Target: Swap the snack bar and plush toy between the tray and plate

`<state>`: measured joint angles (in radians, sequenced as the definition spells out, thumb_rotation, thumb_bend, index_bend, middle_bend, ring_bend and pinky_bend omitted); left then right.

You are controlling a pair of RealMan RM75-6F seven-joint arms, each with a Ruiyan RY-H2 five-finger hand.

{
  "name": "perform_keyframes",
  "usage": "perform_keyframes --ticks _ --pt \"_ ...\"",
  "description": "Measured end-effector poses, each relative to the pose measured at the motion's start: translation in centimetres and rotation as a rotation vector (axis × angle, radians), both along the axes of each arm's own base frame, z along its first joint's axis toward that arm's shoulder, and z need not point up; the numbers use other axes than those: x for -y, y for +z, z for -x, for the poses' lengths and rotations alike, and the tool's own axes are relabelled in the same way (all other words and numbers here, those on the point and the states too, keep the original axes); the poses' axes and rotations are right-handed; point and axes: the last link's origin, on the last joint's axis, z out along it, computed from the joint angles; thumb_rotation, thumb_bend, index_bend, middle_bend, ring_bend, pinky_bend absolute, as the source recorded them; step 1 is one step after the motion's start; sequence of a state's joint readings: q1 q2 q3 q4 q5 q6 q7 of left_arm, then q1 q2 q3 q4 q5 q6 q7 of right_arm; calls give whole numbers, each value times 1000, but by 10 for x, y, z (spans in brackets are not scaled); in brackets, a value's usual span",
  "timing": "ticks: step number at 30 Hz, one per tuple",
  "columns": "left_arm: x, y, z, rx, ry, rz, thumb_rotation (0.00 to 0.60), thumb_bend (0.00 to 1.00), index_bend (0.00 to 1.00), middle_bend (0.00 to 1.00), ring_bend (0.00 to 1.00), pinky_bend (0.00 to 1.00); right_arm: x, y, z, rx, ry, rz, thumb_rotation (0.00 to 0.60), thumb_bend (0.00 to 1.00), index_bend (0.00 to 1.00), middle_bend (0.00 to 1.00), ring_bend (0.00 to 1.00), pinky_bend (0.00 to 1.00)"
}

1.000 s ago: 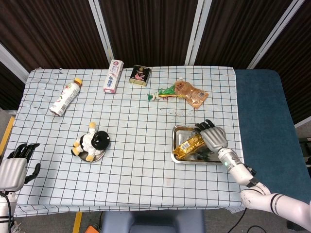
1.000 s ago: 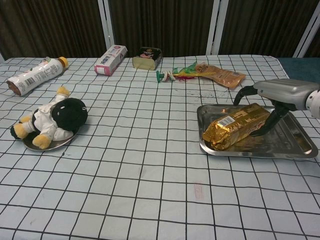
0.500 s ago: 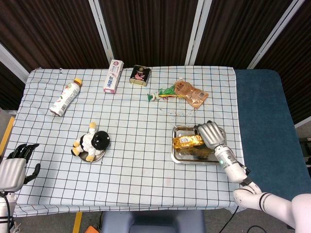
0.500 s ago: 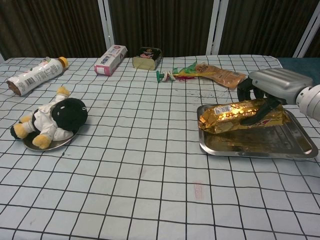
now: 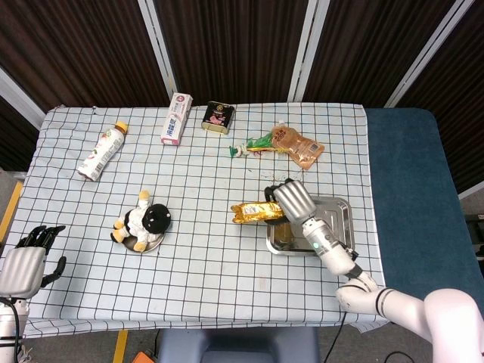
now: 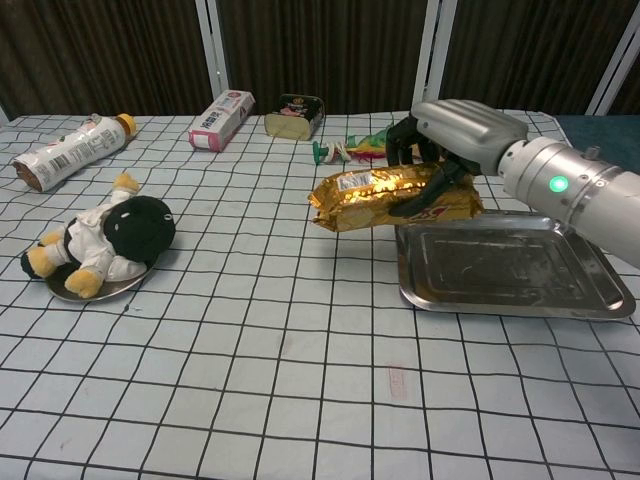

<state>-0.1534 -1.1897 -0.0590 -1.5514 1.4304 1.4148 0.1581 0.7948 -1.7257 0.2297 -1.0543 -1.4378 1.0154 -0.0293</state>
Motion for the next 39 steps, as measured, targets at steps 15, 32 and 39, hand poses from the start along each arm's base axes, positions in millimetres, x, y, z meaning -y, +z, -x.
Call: perform_keyframes --ticks 15,32,39 --pt "-2 4 3 -42 -3 -26 600 438 201 251 168 324 48 -66 -66 16 13 -28 600 99 937 704 749 601" --pt "-3 0 5 -56 5 1 600 437 201 252 169 324 44 -90 -71 31 31 -217 600 91 0 0 0 0" --pt "-3 -3 1 -53 -4 8 600 437 201 252 169 324 31 -56 -50 51 103 -163 600 90 0 0 0 0"
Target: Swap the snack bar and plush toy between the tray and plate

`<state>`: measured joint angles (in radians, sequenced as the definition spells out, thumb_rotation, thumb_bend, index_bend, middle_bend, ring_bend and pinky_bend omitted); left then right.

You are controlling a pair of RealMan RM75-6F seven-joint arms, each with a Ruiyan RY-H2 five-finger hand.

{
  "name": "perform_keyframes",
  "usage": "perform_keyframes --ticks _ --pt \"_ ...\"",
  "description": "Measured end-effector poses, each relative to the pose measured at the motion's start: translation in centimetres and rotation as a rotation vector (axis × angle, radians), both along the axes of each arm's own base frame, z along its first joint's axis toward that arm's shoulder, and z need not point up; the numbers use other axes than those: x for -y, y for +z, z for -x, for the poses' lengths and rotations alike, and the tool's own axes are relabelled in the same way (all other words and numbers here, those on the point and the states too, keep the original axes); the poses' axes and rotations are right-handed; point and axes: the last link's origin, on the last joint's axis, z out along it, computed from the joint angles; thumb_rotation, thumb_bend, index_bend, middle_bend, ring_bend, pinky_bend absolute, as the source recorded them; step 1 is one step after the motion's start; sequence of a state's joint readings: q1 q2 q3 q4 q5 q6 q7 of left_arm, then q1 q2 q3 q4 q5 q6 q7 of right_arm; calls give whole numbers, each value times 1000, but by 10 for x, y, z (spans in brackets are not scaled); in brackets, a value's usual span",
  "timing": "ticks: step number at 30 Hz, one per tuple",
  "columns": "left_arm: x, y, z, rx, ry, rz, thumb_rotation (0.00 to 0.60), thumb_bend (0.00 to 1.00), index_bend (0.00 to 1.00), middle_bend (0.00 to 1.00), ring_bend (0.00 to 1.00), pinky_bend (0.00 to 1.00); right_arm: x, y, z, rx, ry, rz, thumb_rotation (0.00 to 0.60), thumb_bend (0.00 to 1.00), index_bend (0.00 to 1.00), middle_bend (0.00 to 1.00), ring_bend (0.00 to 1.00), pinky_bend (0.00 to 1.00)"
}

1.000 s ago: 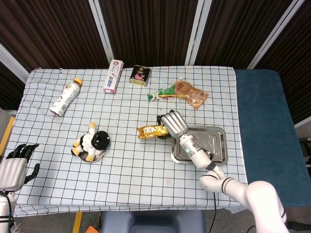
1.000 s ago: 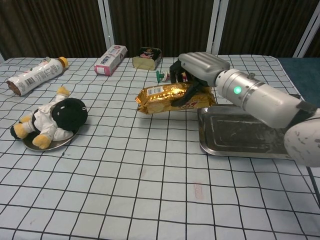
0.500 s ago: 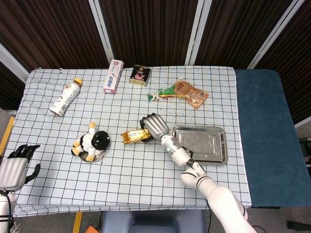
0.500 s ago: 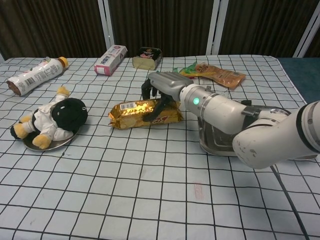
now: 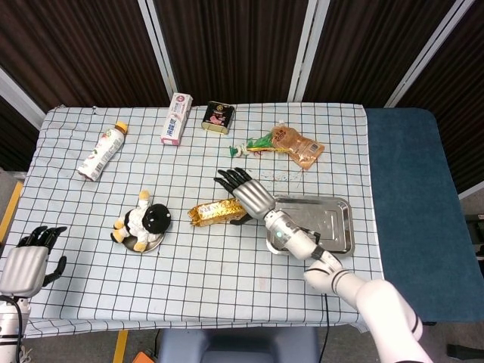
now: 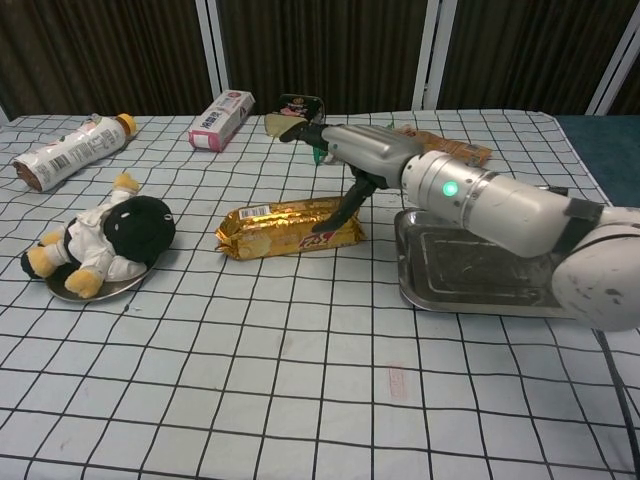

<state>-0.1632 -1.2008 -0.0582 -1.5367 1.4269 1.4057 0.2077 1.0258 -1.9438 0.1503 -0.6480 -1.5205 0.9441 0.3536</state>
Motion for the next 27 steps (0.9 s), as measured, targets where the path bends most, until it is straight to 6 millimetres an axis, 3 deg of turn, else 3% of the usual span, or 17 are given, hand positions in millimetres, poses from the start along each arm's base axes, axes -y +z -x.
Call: perform_keyframes --ticks 6,9,13,17,20,22,24,27 --pt "-3 -4 -3 20 -5 2 600 438 190 251 169 326 -42 45 30 5 13 64 600 91 0 0 0 0" --pt "-6 -8 -5 19 -7 19 600 437 186 250 169 332 -72 81 54 2 -31 101 600 91 0 0 0 0" --pt "-12 -13 -10 15 -15 40 600 435 183 248 172 341 -119 147 112 -69 -156 225 600 91 0 0 0 0" --pt "-18 -18 -20 23 -30 50 600 439 178 244 175 358 -163 185 157 -155 -268 341 600 90 0 0 0 0" --pt "-21 -19 -23 26 -36 54 600 437 144 206 155 361 -180 194 170 -195 -302 369 600 88 0 0 0 0" --pt "-23 -22 -27 30 -47 62 600 421 58 107 83 361 -183 196 174 -198 -318 377 600 84 0 0 0 0" --pt "-28 -28 -36 47 -58 88 600 405 3 20 16 329 -188 200 180 -192 -350 394 600 78 0 0 0 0" --pt "-36 -40 -52 90 -65 143 600 392 0 0 0 253 -205 210 194 -155 -408 457 600 74 0 0 0 0"
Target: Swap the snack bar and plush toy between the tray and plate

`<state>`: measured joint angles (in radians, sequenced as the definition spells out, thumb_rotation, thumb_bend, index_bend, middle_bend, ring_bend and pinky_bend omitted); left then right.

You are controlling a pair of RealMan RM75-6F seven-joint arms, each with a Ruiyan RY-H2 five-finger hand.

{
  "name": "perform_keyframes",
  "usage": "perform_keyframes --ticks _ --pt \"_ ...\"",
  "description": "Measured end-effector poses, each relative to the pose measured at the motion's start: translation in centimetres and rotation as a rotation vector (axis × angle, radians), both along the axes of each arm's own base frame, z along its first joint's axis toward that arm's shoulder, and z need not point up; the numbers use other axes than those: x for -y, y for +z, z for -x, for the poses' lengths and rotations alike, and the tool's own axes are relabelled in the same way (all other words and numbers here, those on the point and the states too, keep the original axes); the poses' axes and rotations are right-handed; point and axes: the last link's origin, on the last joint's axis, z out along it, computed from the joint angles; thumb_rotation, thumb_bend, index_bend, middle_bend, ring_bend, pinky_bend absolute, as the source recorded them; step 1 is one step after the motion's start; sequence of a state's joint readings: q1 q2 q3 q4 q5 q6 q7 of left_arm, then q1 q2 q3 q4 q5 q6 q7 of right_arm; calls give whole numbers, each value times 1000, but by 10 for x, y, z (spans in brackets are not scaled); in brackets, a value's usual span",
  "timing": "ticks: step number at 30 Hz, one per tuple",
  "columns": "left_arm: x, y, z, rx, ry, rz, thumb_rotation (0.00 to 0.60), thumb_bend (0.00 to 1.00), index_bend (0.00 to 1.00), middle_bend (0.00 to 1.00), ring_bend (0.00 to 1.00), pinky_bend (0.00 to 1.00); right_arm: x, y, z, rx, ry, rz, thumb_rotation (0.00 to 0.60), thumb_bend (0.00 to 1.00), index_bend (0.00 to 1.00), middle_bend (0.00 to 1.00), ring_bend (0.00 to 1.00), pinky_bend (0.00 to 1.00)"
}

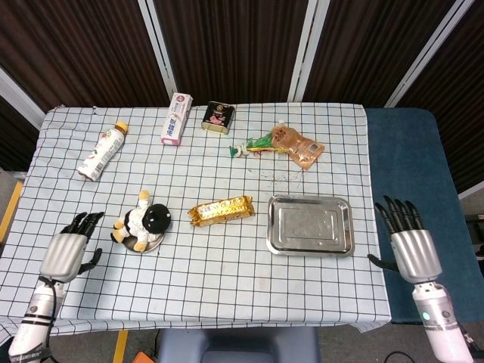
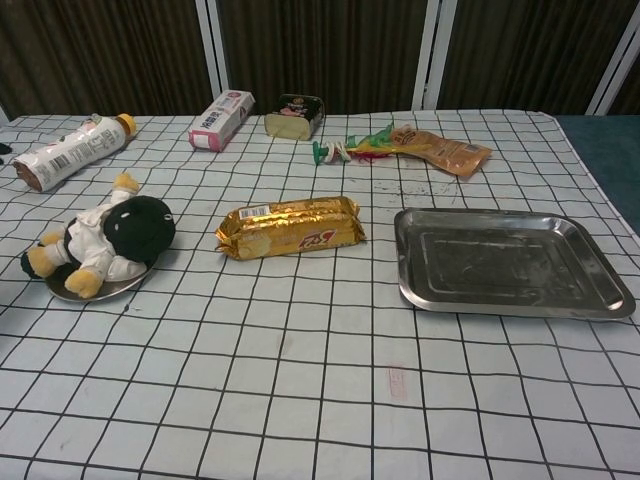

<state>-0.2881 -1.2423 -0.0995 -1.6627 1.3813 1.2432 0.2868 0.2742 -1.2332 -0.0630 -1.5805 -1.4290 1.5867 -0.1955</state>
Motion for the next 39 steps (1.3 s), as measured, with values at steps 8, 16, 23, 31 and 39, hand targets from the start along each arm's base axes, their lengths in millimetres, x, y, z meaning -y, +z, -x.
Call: perform_keyframes --ticks 8,16,23,31,39 --pt "-19 -41 -39 74 -35 125 600 363 0 0 0 169 -24 15 17 120 14 96 600 74 0 0 0 0" --pt "-39 -69 -47 88 -10 181 600 353 0 0 0 157 -27 17 18 145 39 71 600 74 0 0 0 0" --pt "-55 -85 -44 78 27 211 600 354 0 0 0 153 -27 15 18 155 44 54 600 74 0 0 0 0" --pt "-70 -98 -33 61 89 243 600 353 0 0 0 153 -27 15 18 167 53 42 600 74 0 0 0 0" --pt "-80 -109 -25 21 79 190 600 359 98 148 132 301 -27 14 17 183 67 30 600 74 9 0 0 0"
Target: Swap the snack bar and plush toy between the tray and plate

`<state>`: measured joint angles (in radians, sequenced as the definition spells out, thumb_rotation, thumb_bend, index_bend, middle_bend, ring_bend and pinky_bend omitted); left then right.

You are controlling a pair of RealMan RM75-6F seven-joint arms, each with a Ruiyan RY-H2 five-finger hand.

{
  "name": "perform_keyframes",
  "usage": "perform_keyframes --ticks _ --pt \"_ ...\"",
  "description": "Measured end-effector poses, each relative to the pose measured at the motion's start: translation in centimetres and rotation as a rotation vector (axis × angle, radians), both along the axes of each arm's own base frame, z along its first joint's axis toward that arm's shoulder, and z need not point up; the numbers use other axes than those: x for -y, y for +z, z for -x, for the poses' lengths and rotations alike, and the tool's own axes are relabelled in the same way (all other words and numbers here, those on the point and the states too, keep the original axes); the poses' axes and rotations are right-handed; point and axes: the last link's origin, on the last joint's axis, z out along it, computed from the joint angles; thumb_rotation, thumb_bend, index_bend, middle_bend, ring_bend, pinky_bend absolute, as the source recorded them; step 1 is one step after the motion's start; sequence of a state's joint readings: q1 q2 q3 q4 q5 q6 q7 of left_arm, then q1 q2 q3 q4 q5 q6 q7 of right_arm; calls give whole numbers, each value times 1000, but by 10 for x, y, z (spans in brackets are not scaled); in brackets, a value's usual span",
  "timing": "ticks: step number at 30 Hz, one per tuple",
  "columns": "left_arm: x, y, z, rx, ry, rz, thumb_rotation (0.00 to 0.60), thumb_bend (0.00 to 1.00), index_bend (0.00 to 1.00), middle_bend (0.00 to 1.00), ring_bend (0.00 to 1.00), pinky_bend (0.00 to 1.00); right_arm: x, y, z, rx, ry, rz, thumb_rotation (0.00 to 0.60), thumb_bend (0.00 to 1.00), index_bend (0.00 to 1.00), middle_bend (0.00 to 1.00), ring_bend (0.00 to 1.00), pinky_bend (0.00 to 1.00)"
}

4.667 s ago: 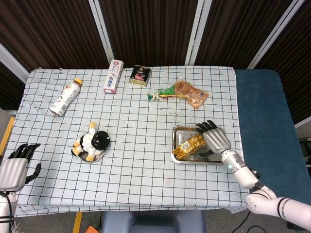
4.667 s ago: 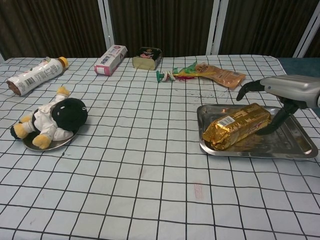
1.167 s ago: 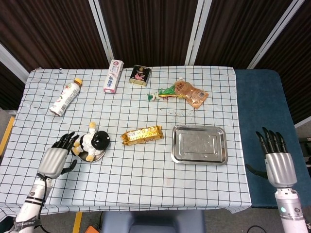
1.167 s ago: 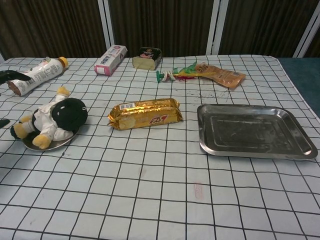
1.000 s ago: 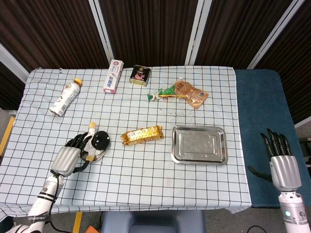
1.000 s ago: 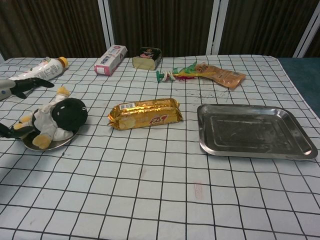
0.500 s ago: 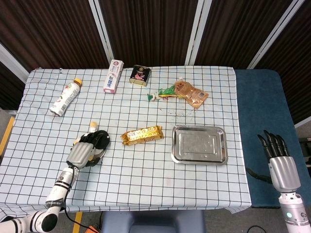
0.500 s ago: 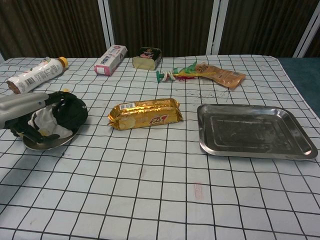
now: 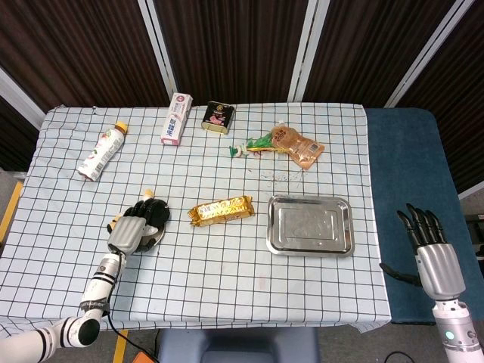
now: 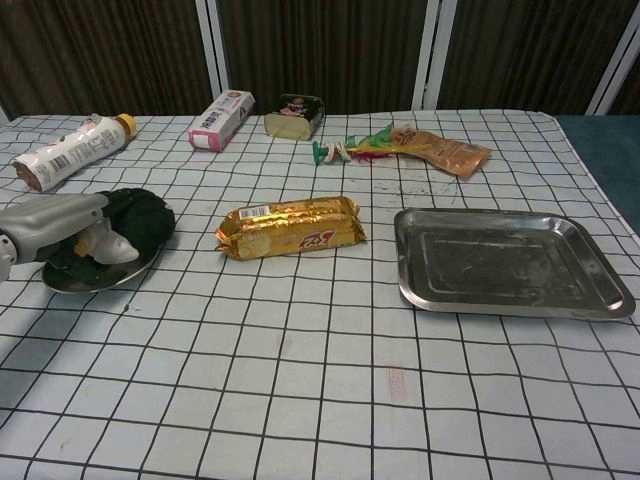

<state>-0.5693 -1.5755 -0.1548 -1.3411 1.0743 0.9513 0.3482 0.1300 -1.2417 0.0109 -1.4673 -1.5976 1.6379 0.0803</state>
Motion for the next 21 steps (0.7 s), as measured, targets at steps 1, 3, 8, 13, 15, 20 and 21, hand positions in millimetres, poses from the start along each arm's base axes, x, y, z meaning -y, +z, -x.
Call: perform_keyframes --ticks 1,3,8,13,15,20,21 --pt "-1 -1 1 -6 -7 -16 600 360 129 184 172 341 0 0 0 1 1 -1 600 74 9 0 0 0" --pt "-5 -3 4 -18 -27 -58 600 377 239 311 306 471 0 0 0 1 1 -3 600 74 10 0 0 0" --pt "-11 -4 6 -7 -110 -183 600 466 451 556 543 724 -1 0 0 4 1 -7 600 73 18 0 0 0" --pt "-10 -3 4 33 -203 -286 600 554 576 677 650 824 -2 0 0 4 5 -11 600 74 26 0 0 0" --pt "-8 -1 1 51 -240 -317 600 557 585 685 657 829 -2 -1 0 3 5 -13 600 74 29 0 0 0" --pt "0 7 -9 102 -305 -368 600 559 585 687 657 829 -3 0 0 6 7 -18 600 74 30 0 0 0" --pt "2 8 -11 115 -314 -369 600 559 585 686 658 829 -3 0 -1 8 8 -17 600 74 31 0 0 0"
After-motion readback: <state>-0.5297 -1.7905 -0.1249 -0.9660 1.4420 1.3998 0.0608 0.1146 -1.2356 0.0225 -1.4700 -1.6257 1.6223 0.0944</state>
